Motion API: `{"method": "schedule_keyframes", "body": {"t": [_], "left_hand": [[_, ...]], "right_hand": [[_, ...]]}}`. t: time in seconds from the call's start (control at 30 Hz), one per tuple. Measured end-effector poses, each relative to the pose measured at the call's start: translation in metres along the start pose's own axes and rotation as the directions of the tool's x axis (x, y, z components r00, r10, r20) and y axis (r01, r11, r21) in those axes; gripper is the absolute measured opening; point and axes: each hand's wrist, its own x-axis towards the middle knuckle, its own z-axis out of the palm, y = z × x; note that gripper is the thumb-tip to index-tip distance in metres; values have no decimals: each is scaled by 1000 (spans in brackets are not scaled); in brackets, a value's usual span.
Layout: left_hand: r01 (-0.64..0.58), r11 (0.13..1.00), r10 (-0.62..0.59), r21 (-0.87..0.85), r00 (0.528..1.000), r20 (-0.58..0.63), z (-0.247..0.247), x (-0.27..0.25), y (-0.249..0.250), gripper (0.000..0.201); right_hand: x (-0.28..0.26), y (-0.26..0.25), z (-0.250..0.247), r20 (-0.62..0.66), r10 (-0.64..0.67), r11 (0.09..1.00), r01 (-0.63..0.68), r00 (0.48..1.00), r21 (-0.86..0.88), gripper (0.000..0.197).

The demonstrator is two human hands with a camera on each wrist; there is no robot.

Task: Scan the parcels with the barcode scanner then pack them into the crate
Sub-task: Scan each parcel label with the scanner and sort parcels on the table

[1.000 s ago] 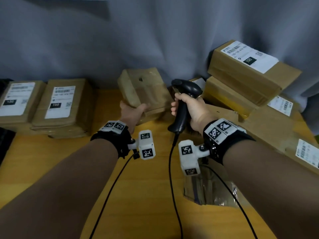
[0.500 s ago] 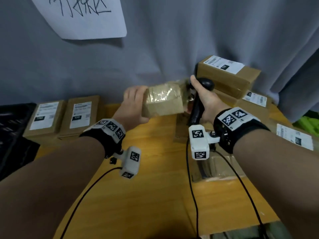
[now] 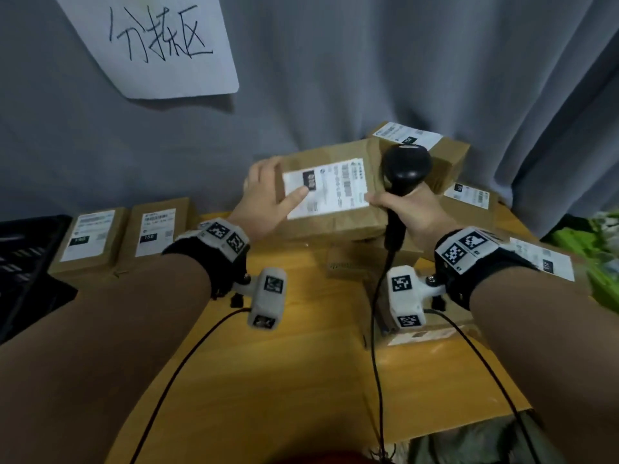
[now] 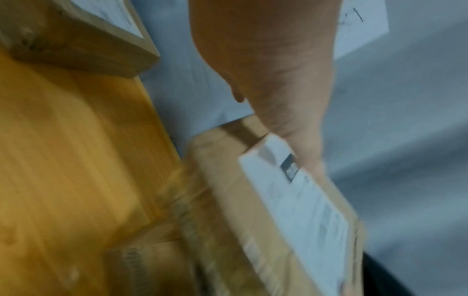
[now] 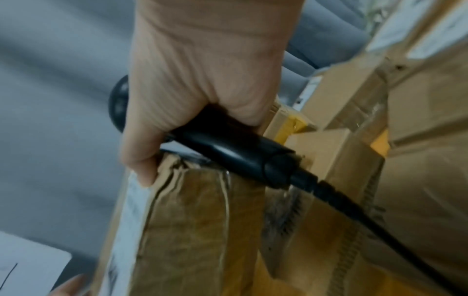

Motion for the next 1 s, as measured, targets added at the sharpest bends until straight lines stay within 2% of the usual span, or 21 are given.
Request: {"method": "schedule_keyframes", "body": {"t": [0.1, 0.17, 0.23, 0.3, 0.33, 0.4, 0.43, 0.5, 0.57, 0.63, 0.7, 0.77, 0.9, 0.97, 1.0], "left_hand": [[186, 980, -195, 67, 967, 166, -13, 10, 11, 89], [235, 970, -243, 66, 906, 346, -25, 11, 14, 77], [321, 946, -290, 45, 778, 557, -34, 4, 15, 56], [455, 890, -305, -27, 638, 707, -36, -5, 15, 42], [502, 863, -302, -63, 611, 732, -34, -9, 15, 30], [550, 831, -330, -89, 615, 716, -32, -15, 17, 8], [565, 819, -355, -99, 634, 687, -31, -18, 18, 8], [613, 783, -443, -105, 669, 597, -32, -24, 12, 11], [670, 723, -544, -169, 703, 458, -32, -27, 3, 26], [689, 677, -605, -258, 721, 338, -28, -28, -6, 35], [698, 628, -639, -345, 715, 284, -24, -28, -7, 40], [699, 598, -641, -391, 711, 289, -18, -26, -2, 46], [630, 700, -554, -336, 776, 301, 1, -27, 7, 69], [593, 728, -522, -345, 805, 283, 10, -29, 5, 60], [597, 727, -522, -340, 802, 292, 13, -30, 4, 56]], "right_hand": [[-4, -10, -9, 138, -43, 982, 68, 990, -179, 42], [-5, -17, -11, 207, -49, 962, 102, 977, -254, 34], [-5, -22, -13, 273, -23, 951, 105, 962, -292, 34], [-5, -26, -12, 341, 9, 943, 105, 940, -314, 37], [-4, -28, -12, 367, 23, 941, 103, 930, -322, 38], [-3, -28, -9, 373, 45, 944, 83, 927, -318, 39], [-1, -25, -7, 343, 37, 947, 77, 939, -313, 41], [2, -21, -2, 191, -38, 951, 94, 981, -294, 45], [2, -19, 3, -10, -97, 979, 94, 995, -180, 29], [-2, -23, 7, -95, -43, 999, 40, 995, -33, 14], [-6, -31, 11, -51, 37, 999, -35, 998, 39, 11], [-11, -38, 17, 19, 70, 997, -71, 997, 24, 16], [-24, -46, 31, 126, 42, 997, -33, 991, -71, 17], [-29, -47, 34, 140, 47, 993, -31, 989, -115, 16], [-31, -46, 34, 134, 65, 989, -47, 989, -138, 14]]}}
